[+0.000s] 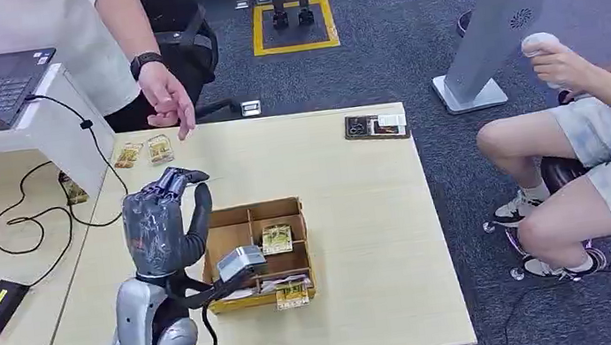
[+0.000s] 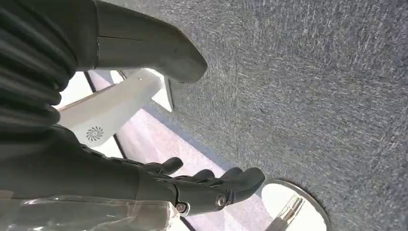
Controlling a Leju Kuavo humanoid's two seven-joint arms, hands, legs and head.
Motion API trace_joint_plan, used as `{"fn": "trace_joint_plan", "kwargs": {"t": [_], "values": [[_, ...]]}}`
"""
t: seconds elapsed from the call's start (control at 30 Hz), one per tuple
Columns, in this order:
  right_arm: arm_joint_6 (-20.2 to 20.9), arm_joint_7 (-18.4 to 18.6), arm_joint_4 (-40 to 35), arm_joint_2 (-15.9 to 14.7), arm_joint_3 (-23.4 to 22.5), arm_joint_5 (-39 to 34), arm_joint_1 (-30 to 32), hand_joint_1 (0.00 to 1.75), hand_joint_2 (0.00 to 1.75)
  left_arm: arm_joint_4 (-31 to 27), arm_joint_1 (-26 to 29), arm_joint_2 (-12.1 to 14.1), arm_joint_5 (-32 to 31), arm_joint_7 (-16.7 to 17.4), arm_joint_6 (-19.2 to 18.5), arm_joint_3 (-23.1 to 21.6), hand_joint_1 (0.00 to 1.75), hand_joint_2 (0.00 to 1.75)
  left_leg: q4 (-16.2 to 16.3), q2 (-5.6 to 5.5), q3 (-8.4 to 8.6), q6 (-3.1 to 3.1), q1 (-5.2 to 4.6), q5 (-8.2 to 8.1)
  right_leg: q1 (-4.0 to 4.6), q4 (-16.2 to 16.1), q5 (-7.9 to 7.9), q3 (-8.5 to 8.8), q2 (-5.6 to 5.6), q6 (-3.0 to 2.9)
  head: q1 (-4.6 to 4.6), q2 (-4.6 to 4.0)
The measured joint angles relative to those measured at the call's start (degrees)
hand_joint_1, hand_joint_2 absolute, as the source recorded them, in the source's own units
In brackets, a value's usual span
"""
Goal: Pass the card to the sensor for recognition and then transmit it.
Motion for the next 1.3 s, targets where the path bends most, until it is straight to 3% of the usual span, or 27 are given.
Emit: {"fn": "trace_joint_plan", "kwargs": {"t": [0.2, 0.43, 0.73, 0.93, 0.97, 1.03, 1.3], "values": [[-0.11, 0.94, 0.66, 0.0, 1.49, 0.02, -0.84, 0.0, 1.75, 6.65, -5.81, -1.16, -4.92, 6.05, -2.73, 1.49, 1.75, 1.75, 0.01, 0.01, 0.0, 0.01, 0.0, 0.01, 0.0, 0.0, 0.02, 0.0, 0.02, -0.01, 0.02, 0.0], [-0.37, 1.4, 1.68, 0.0, 2.4, 0.02, -1.32, 0.0, 1.75, 14.55, -9.78, -2.6, -6.68, 9.66, -2.23, 3.5, 1.75, 1.75, 0.01, 0.01, -0.01, 0.01, 0.0, 0.01, 0.0, 0.01, 0.02, -0.01, 0.02, -0.01, 0.02, 0.0], [-0.9, 1.86, 1.9, 0.0, 2.91, 0.0, -1.3, 0.0, 1.75, 20.67, -12.52, -4.63, -6.51, 10.12, 0.55, 6.1, 1.75, 1.75, 0.01, 0.01, -0.02, 0.01, 0.0, 0.01, 0.0, 0.01, 0.02, -0.02, 0.02, -0.01, 0.0, 0.0], [-0.98, 2.73, 2.03, 0.0, 3.43, 0.02, -1.07, 0.0, 1.75, 22.92, -13.42, -6.47, -3.77, 8.65, 0.88, 7.02, 1.73, 1.75, 0.02, -0.01, -0.02, 0.01, 0.0, 0.01, 0.0, 0.01, 0.02, -0.02, 0.01, -0.01, 0.0, 0.0], [-1.07, 2.86, 2.05, 0.0, 3.54, 0.02, -1.01, 0.0, 1.75, 23.23, -13.5, -6.86, -2.99, 8.28, 0.98, 7.02, 1.43, 1.75, 0.02, 0.0, -0.03, 0.01, 0.0, 0.01, 0.0, 0.01, 0.02, -0.02, 0.01, -0.01, 0.0, 0.0], [-1.33, 2.95, 2.12, 0.0, 3.74, 0.0, -0.86, 0.0, 1.75, 23.75, -13.7, -7.36, -2.23, 7.98, 1.03, 7.02, 0.02, 1.75, 0.02, 0.0, -0.04, 0.01, 0.0, 0.01, 0.0, 0.01, 0.02, -0.02, 0.01, -0.01, 0.0, 0.0], [-1.92, 3.23, 2.1, -0.02, 4.57, 0.0, -0.36, 0.0, 1.75, 23.95, -13.74, -8.72, -0.32, 6.36, 1.38, 7.02, 0.0, 1.75, 0.02, 0.0, -0.04, 0.01, 0.0, 0.01, 0.0, 0.01, 0.01, -0.03, 0.01, -0.01, 0.0, 0.0]]}}
